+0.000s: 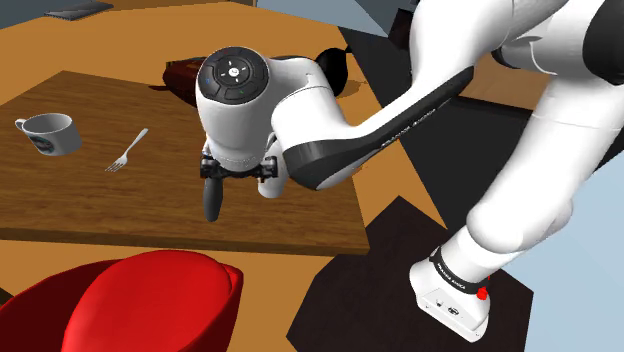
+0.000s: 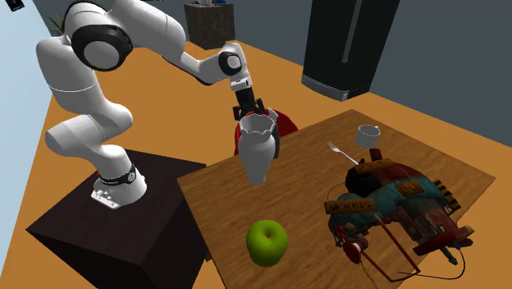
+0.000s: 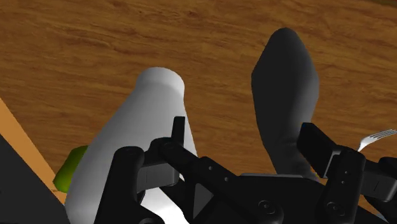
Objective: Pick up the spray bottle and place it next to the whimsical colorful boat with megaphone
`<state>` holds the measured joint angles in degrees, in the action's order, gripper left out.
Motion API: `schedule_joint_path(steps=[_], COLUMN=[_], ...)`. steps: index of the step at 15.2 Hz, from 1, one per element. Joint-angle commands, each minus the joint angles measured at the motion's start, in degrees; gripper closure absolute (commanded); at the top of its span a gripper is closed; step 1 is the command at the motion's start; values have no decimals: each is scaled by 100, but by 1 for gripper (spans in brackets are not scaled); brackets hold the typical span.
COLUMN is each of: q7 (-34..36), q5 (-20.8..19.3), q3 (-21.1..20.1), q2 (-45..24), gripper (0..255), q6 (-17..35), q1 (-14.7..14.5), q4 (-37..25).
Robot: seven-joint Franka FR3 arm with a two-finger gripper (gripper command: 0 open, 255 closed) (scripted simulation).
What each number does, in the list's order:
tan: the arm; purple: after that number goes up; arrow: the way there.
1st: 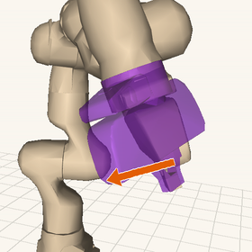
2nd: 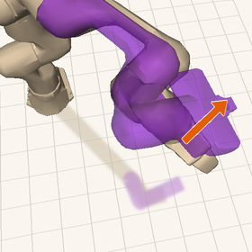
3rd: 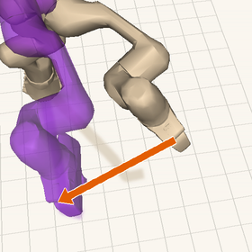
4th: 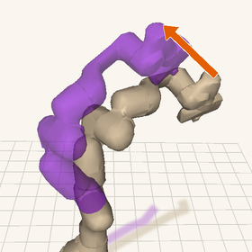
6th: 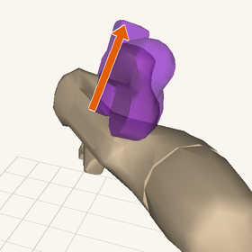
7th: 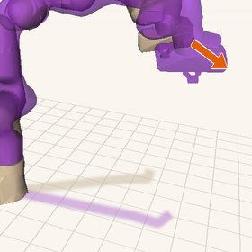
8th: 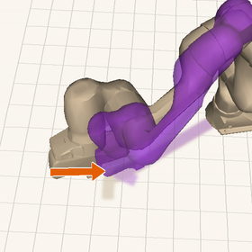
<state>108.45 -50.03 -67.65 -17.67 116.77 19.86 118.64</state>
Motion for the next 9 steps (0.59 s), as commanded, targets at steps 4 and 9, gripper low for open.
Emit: schedule_joint_path(steps=[4,9], q7=[984,1143], q5=[-1096,-1364], q3=[1142,1418], q2=[-1429,-1793], gripper=[0,0], q6=[-930,-960], q1=[-1679,-1941], q4=[-1455,-1750])
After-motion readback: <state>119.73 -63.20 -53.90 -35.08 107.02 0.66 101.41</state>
